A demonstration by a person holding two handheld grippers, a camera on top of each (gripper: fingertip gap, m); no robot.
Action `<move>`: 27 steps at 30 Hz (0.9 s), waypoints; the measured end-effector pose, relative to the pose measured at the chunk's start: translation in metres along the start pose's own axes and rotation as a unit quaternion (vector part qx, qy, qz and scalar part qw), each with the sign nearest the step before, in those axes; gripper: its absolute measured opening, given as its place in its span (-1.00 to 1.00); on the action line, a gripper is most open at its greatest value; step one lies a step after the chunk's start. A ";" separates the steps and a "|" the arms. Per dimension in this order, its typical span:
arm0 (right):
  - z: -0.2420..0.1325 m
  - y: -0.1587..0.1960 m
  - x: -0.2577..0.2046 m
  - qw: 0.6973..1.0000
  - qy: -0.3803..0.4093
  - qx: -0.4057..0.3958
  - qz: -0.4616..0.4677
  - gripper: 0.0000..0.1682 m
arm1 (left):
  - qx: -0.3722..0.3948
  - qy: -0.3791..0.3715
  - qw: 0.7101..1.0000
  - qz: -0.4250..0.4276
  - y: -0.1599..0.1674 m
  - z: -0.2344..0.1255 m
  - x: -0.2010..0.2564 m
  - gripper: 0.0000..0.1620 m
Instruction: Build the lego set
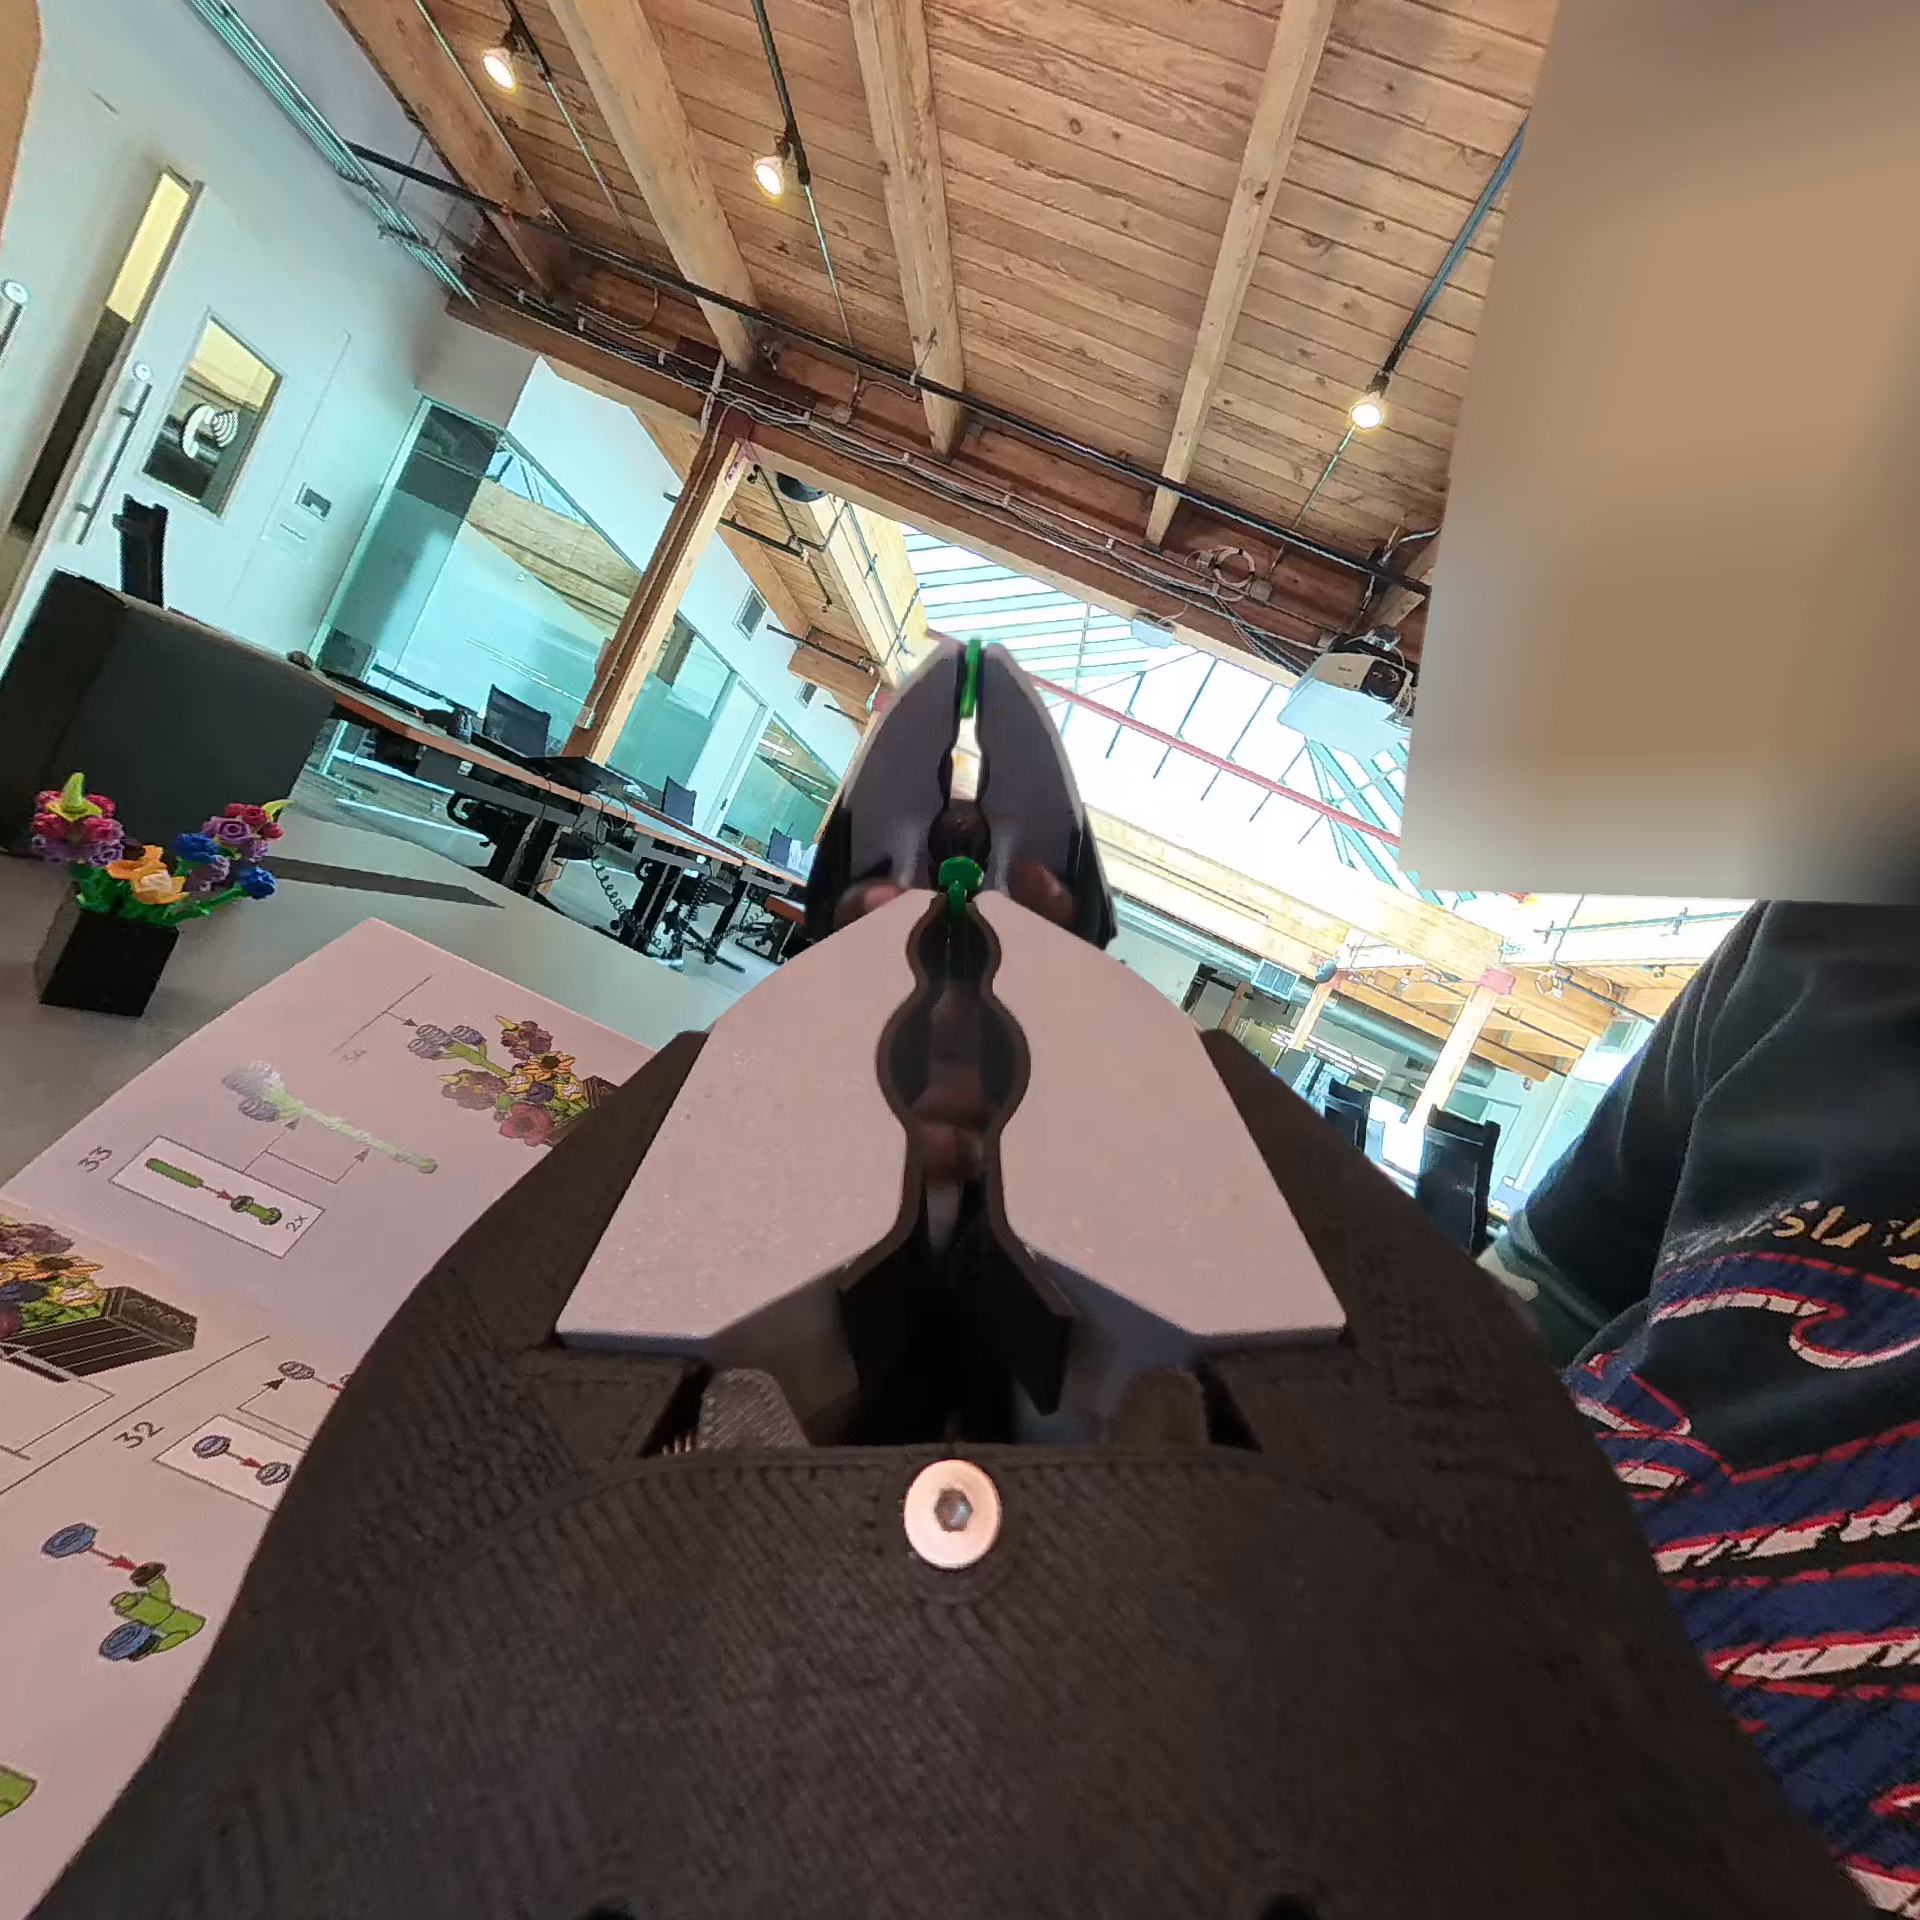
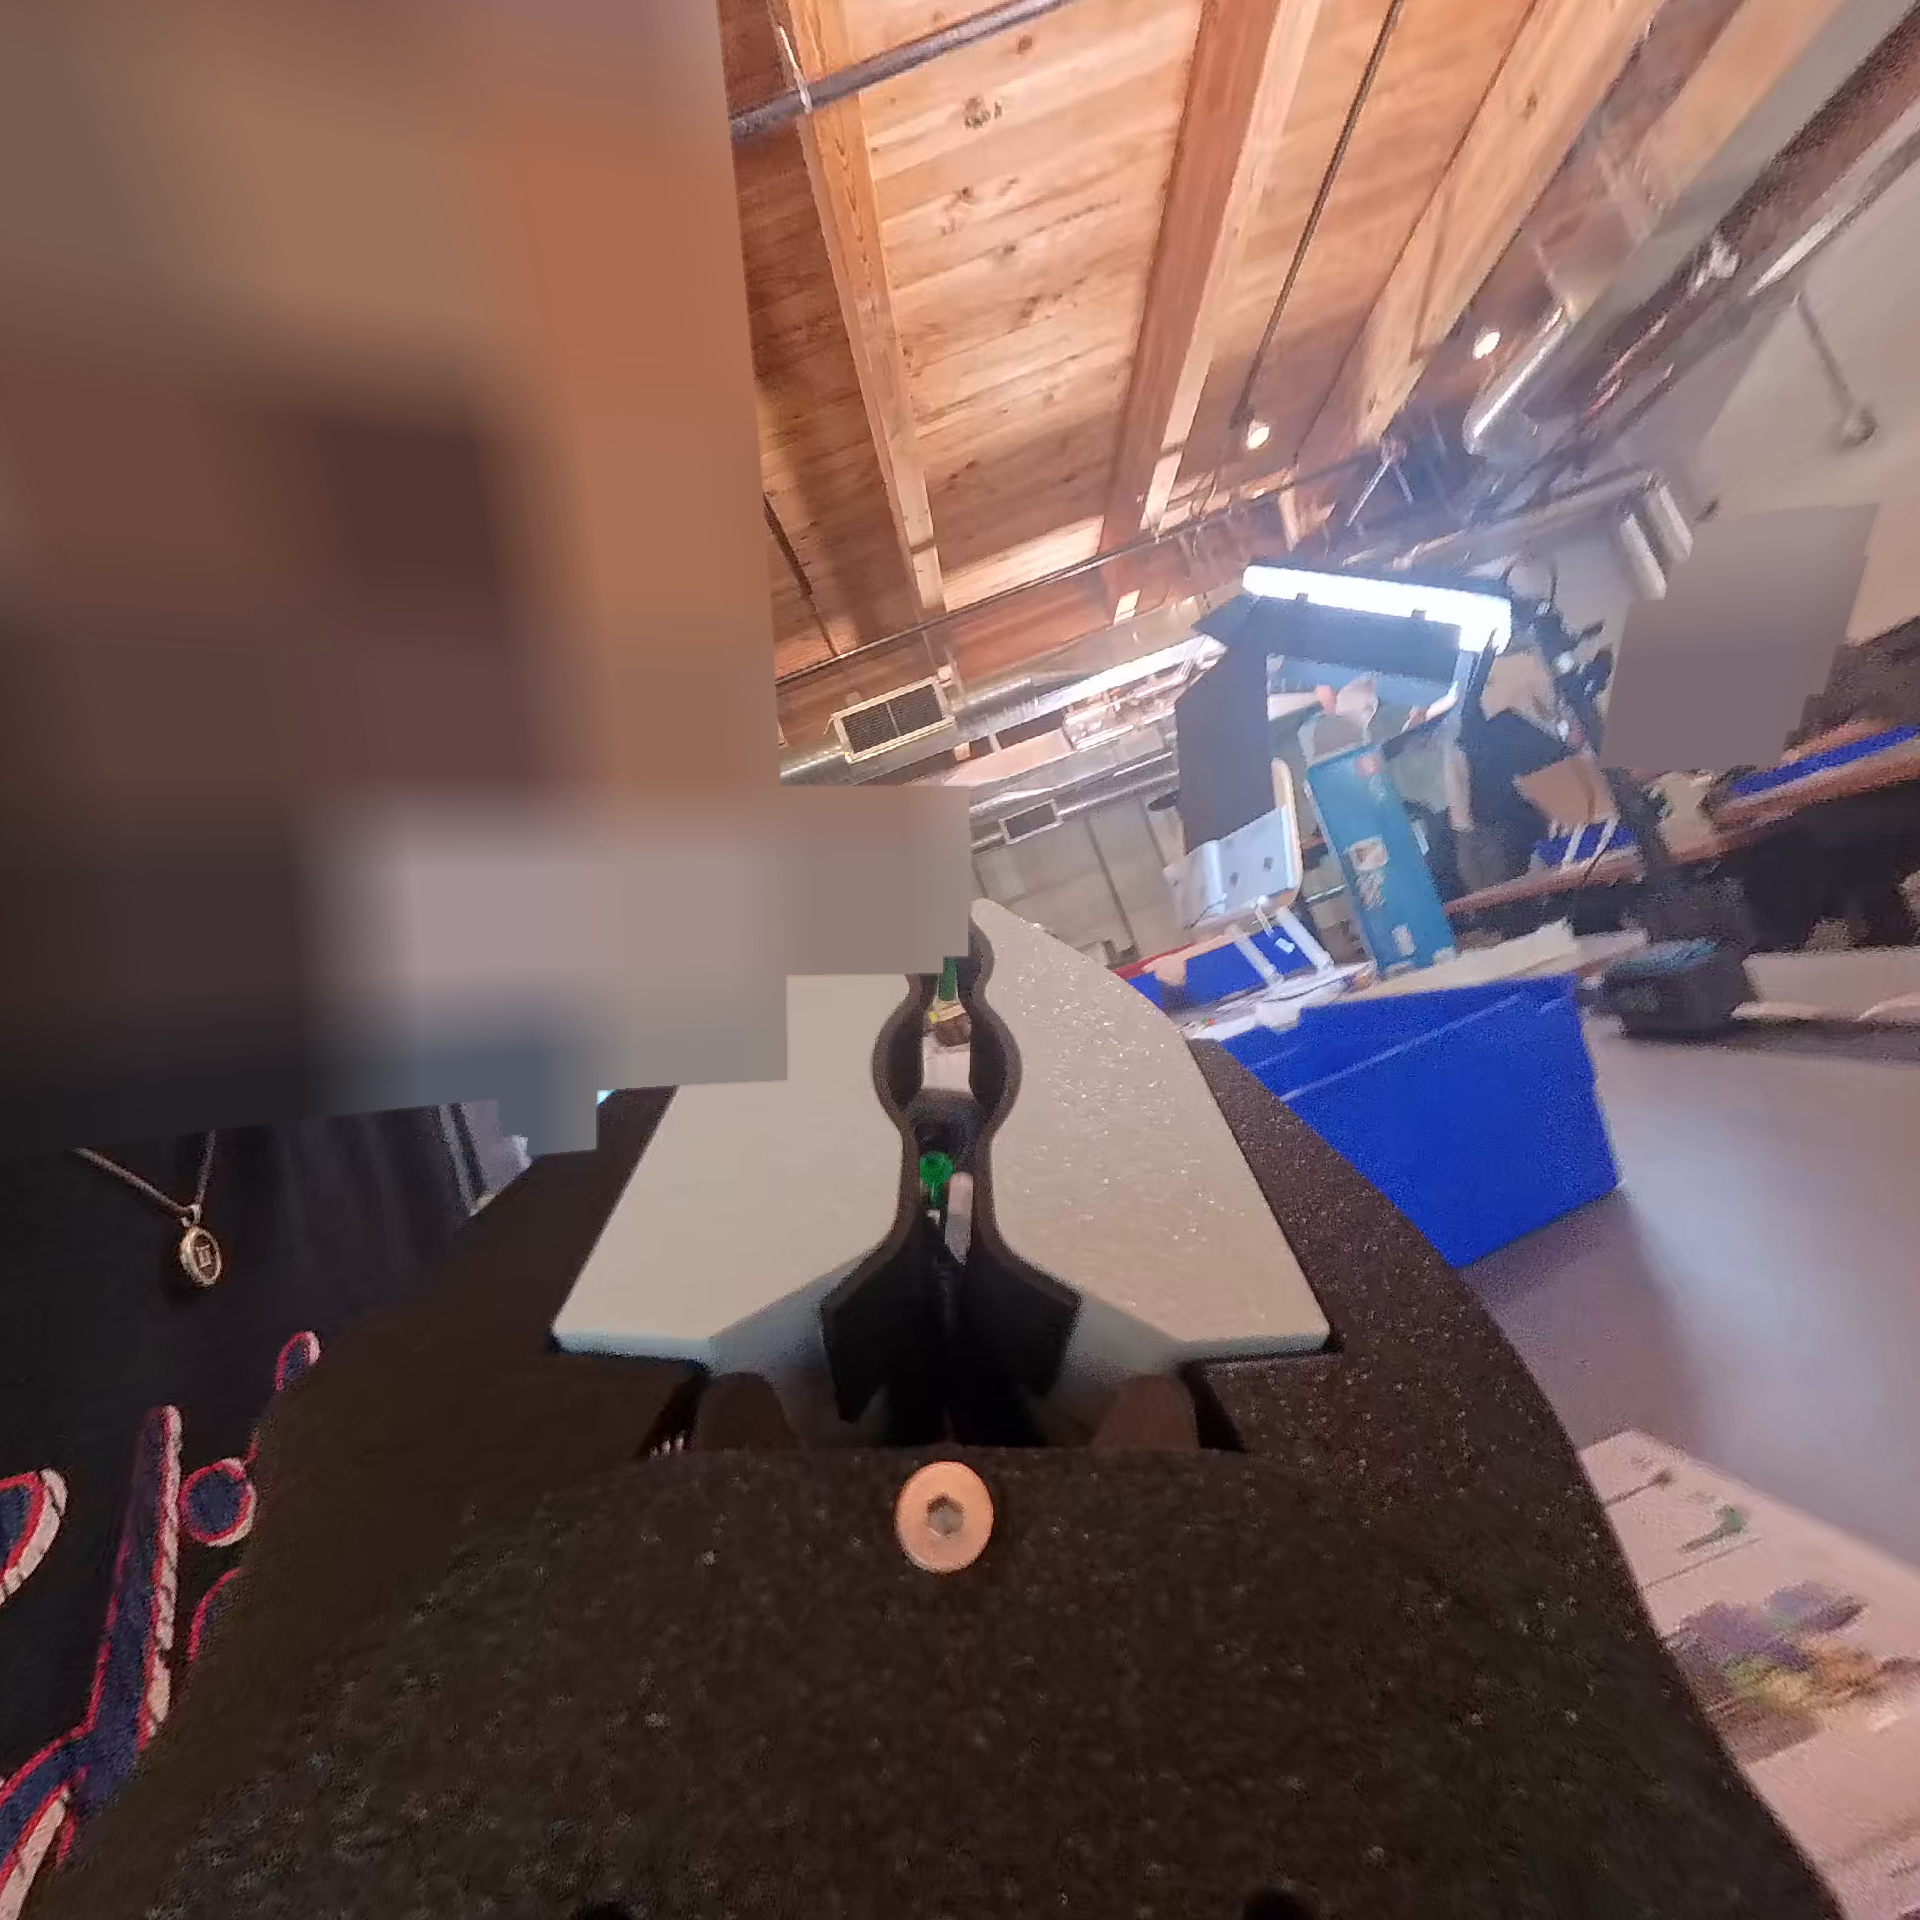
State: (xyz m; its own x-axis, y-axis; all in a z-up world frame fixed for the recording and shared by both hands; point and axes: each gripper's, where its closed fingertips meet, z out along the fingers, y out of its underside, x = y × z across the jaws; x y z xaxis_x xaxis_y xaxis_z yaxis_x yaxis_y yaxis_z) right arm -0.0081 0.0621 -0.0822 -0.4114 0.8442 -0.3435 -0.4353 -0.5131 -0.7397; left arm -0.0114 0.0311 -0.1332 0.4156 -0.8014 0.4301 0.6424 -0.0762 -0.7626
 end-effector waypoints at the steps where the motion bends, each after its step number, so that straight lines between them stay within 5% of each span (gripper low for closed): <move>1: 0.000 0.008 0.001 1.000 -0.002 -0.003 0.016 -0.97 | 0.002 0.000 1.000 -0.002 -0.001 0.000 0.000 -0.96; 13: 0.009 0.048 0.006 0.997 -0.012 -0.001 0.080 -0.97 | 0.039 -0.010 0.998 -0.042 -0.011 -0.006 -0.009 -0.96; 27: 0.012 0.044 0.012 0.997 -0.006 0.045 0.059 -0.97 | 0.035 -0.014 0.999 -0.032 -0.009 -0.006 -0.009 -0.97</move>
State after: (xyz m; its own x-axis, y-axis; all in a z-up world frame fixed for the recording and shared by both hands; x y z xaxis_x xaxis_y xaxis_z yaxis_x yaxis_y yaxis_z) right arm -0.0412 0.0477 -0.1118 -0.4739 0.7753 -0.4176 -0.4530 -0.6213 -0.6394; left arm -0.0251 0.0355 -0.1332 0.3903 -0.7788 0.4910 0.7115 -0.0834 -0.6977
